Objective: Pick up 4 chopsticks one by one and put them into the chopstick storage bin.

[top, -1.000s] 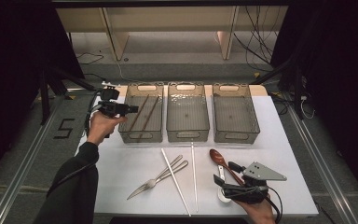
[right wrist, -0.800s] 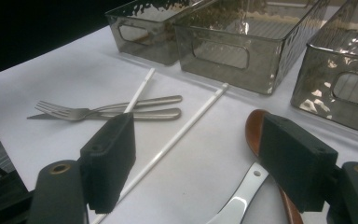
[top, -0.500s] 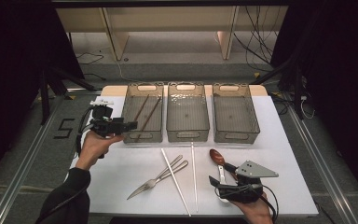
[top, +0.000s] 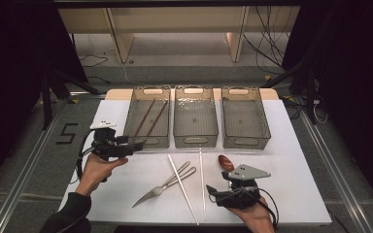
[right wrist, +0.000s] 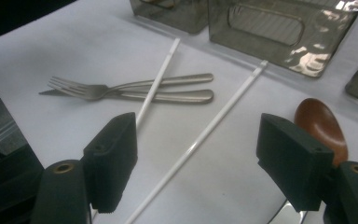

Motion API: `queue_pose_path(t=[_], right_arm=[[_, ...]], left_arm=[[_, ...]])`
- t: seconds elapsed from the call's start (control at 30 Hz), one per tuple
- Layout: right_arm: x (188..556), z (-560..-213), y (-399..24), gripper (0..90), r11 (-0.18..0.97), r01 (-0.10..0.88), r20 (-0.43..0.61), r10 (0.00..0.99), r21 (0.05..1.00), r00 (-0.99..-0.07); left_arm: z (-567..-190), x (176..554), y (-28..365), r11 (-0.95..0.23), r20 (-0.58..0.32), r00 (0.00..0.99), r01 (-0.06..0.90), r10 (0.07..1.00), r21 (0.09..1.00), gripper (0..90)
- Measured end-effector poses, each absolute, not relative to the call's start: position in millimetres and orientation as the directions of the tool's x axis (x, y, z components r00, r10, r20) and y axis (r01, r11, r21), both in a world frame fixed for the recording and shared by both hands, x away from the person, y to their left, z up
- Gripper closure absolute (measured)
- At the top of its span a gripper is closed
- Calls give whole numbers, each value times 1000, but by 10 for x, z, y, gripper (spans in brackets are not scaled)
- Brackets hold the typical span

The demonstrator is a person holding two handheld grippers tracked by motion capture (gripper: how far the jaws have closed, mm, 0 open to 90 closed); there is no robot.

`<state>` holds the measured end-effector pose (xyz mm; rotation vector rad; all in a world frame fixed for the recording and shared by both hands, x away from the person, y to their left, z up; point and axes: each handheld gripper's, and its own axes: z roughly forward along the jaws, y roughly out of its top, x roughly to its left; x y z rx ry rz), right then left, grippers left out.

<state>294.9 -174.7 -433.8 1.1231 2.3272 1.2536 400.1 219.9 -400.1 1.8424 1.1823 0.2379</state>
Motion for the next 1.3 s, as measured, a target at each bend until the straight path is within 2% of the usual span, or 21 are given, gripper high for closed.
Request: queue_pose_path(t=[0.53,1.0,1.3], right_arm=[[3057,-4433,-1312,321,452,553,105,701,700,-705],[3106,-4516,-995,386,537,560,85,669,630,-738],[3105,-4608,-839,470,592,554,66,646,585,-760]], left_arm=[[-4097,3775,2220,-143,-255,563,566,786,812,194],[-4219,3581,2229,-144,-251,567,560,784,816,188],[-4243,3511,2217,-151,-244,572,556,783,817,187]])
